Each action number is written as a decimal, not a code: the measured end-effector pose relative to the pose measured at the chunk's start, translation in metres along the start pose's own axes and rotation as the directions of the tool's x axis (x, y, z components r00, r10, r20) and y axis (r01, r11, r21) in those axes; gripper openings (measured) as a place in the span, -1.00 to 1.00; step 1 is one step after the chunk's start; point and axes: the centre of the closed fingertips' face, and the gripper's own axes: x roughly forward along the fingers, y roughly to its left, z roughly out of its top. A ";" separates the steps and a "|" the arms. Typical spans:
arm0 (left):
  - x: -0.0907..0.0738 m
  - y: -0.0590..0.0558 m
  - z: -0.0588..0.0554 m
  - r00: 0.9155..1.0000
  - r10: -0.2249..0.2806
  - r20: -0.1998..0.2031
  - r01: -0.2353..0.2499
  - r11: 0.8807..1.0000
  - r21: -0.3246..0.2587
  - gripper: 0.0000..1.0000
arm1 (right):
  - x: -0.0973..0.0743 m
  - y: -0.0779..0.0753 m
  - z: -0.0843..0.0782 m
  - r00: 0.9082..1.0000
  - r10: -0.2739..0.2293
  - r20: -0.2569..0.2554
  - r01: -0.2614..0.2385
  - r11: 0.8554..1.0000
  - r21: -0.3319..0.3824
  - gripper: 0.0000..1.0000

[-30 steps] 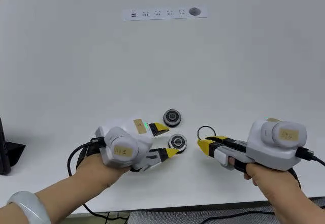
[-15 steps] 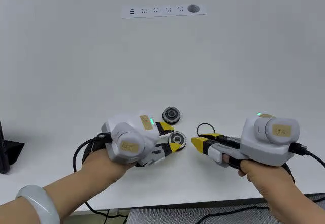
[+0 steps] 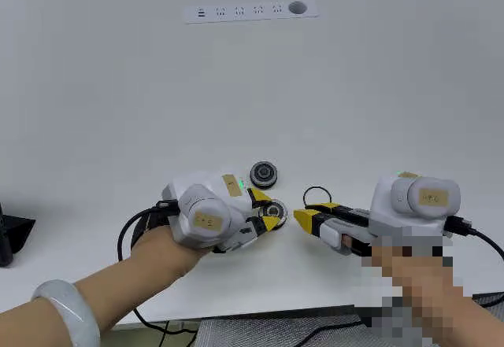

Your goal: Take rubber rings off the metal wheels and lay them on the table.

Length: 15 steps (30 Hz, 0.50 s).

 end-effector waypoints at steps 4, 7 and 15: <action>0.001 -0.001 -0.001 1.000 -0.005 -0.005 0.005 1.000 0.001 -0.71 | 0.001 0.001 -0.001 1.000 0.005 0.000 -0.005 1.000 0.010 -0.69; 0.001 0.000 -0.001 1.000 -0.005 -0.010 0.005 1.000 0.004 -0.72 | 0.003 0.003 -0.001 1.000 0.014 0.002 -0.014 1.000 0.027 -0.69; 0.001 0.000 -0.002 1.000 -0.006 -0.012 0.006 1.000 -0.005 -0.72 | 0.006 0.004 0.000 0.999 0.034 0.017 -0.036 0.995 0.095 -0.69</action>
